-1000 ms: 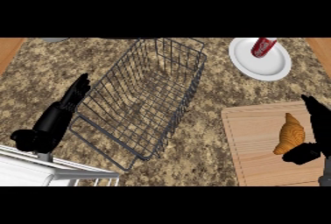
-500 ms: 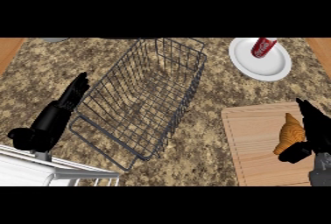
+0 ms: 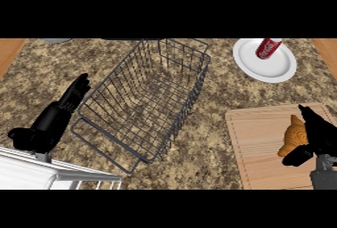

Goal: Pick the croissant from the cutting board and place it in the basket

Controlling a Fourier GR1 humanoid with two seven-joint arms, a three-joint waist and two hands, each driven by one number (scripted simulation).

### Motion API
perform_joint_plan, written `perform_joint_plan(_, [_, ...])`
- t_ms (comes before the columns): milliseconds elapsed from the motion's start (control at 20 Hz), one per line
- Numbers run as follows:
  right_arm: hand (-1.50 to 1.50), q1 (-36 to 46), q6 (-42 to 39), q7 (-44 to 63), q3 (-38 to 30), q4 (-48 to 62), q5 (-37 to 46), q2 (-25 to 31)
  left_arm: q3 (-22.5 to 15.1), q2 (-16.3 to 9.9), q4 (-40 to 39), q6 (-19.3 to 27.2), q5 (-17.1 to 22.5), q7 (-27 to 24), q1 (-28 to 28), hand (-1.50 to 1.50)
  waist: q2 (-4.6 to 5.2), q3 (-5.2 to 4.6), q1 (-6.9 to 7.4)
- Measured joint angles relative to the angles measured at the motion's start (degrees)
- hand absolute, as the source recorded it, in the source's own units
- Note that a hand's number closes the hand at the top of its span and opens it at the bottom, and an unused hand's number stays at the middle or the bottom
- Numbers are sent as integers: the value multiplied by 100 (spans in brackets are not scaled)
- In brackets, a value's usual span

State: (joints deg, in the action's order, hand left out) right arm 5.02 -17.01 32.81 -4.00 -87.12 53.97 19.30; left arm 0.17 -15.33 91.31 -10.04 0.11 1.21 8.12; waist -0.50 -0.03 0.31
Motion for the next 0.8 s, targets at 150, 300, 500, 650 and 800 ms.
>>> perform_joint_plan(150, [150,111,-35,-79,-1,259,22,-46,-22,7,-14,15,-23,10,-3,0,-7,-13,5])
perform_joint_plan(300, [150,51,-155,-210,22,310,-6,-33,-49,35,-46,25,-90,-82,-31,0,-12,-31,-9])
perform_joint_plan(500, [150,61,-79,-336,77,399,98,-53,-83,122,56,64,-133,-89,-72,0,-32,-76,-9])
perform_joint_plan(650, [150,66,-53,-523,132,478,169,17,26,127,-37,12,-65,-102,15,0,-39,-105,-9])
perform_joint_plan(800, [150,59,-142,-640,324,443,349,132,19,118,-65,33,-85,-77,37,0,-44,-114,-5])
